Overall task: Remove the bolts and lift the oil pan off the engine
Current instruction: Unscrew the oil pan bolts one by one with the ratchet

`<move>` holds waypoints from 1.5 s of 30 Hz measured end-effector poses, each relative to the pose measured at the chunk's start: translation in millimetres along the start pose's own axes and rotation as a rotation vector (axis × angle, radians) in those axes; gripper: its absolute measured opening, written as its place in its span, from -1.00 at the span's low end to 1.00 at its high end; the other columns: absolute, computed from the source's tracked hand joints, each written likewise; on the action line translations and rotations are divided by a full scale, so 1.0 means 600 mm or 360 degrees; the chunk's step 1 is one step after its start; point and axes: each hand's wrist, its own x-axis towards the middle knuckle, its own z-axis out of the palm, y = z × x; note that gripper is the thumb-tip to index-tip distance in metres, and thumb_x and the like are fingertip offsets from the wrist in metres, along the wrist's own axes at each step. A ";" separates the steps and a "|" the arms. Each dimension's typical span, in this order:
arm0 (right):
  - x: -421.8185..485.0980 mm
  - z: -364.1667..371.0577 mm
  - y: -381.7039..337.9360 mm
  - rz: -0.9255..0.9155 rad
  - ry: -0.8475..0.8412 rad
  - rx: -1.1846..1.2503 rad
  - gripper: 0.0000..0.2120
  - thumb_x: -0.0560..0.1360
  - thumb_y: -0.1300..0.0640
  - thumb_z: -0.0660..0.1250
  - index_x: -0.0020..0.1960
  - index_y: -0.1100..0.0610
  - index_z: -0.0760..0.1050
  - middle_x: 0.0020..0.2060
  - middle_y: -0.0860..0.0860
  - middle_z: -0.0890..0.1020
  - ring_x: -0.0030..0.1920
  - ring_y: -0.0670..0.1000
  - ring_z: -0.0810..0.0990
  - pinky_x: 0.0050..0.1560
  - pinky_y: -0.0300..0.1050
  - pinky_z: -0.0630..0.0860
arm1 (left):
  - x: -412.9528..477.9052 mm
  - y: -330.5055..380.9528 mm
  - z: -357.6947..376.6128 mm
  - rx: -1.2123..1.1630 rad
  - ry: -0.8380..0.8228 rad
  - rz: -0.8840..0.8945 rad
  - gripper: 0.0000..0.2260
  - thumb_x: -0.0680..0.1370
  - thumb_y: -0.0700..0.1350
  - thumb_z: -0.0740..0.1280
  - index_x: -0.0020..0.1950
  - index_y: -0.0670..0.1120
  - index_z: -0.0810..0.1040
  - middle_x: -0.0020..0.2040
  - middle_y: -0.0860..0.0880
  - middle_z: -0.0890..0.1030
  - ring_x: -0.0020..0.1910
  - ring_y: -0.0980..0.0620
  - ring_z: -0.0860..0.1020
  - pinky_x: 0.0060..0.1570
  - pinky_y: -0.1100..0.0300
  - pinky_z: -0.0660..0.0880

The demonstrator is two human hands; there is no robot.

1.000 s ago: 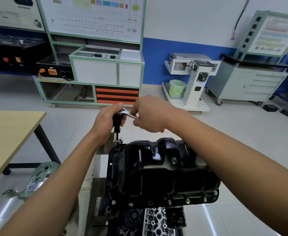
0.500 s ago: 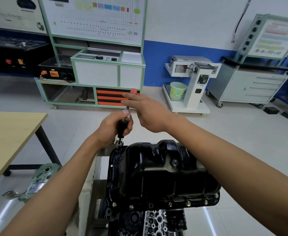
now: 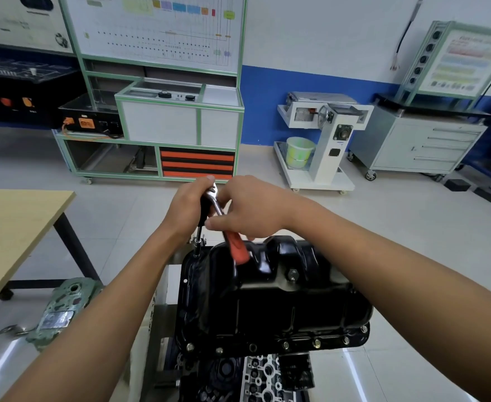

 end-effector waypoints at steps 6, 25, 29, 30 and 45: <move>0.006 -0.010 0.013 0.0085 -0.0180 0.0450 -0.86 0.58 0.12 0.36 0.03 0.19 0.61 -0.25 0.07 0.73 -0.54 -0.10 0.52 -0.36 -0.23 0.50 | 0.002 0.003 -0.007 0.0026 0.0043 -0.0006 -0.63 0.49 0.13 0.25 -0.50 0.06 0.53 -0.50 0.10 0.44 -0.49 0.14 0.39 -0.46 0.23 0.31; 0.039 0.013 0.046 0.0009 0.0204 -0.0166 -0.76 0.52 0.28 0.21 0.06 0.09 0.59 0.15 0.05 0.60 0.20 0.18 0.52 0.17 0.13 0.49 | -0.003 -0.001 -0.001 0.0172 -0.0508 -0.0006 -0.65 0.40 0.20 0.25 -0.45 -0.02 0.51 -0.48 -0.08 0.42 -0.48 -0.02 0.35 -0.41 0.15 0.27; 0.031 0.003 0.038 0.0234 0.0172 -0.0395 -0.75 0.56 0.07 0.26 0.21 0.06 0.54 0.12 0.08 0.57 0.14 0.18 0.55 0.06 0.04 0.54 | -0.002 0.002 0.005 0.0130 -0.0282 -0.0021 -0.67 0.41 0.17 0.26 -0.46 0.01 0.49 -0.47 -0.03 0.43 -0.48 0.02 0.35 -0.42 0.18 0.26; 0.028 0.001 0.034 0.0258 0.0168 -0.0441 -0.74 0.56 0.03 0.27 0.22 0.06 0.53 0.08 0.07 0.55 0.10 0.17 0.56 -0.03 0.00 0.51 | -0.002 0.003 0.006 0.0112 -0.0215 -0.0019 -0.68 0.44 0.13 0.25 -0.46 0.02 0.49 -0.46 -0.03 0.44 -0.49 0.03 0.35 -0.44 0.20 0.26; 0.031 -0.022 0.007 0.0219 0.0010 -0.0255 -0.82 0.52 0.19 0.34 0.07 0.08 0.67 -0.12 0.03 0.68 -0.05 0.10 0.62 -0.01 0.00 0.60 | 0.006 -0.006 -0.022 0.0000 -0.0198 0.0108 -0.65 0.43 0.20 0.28 -0.37 -0.04 0.54 -0.44 -0.12 0.48 -0.45 -0.09 0.39 -0.32 0.04 0.27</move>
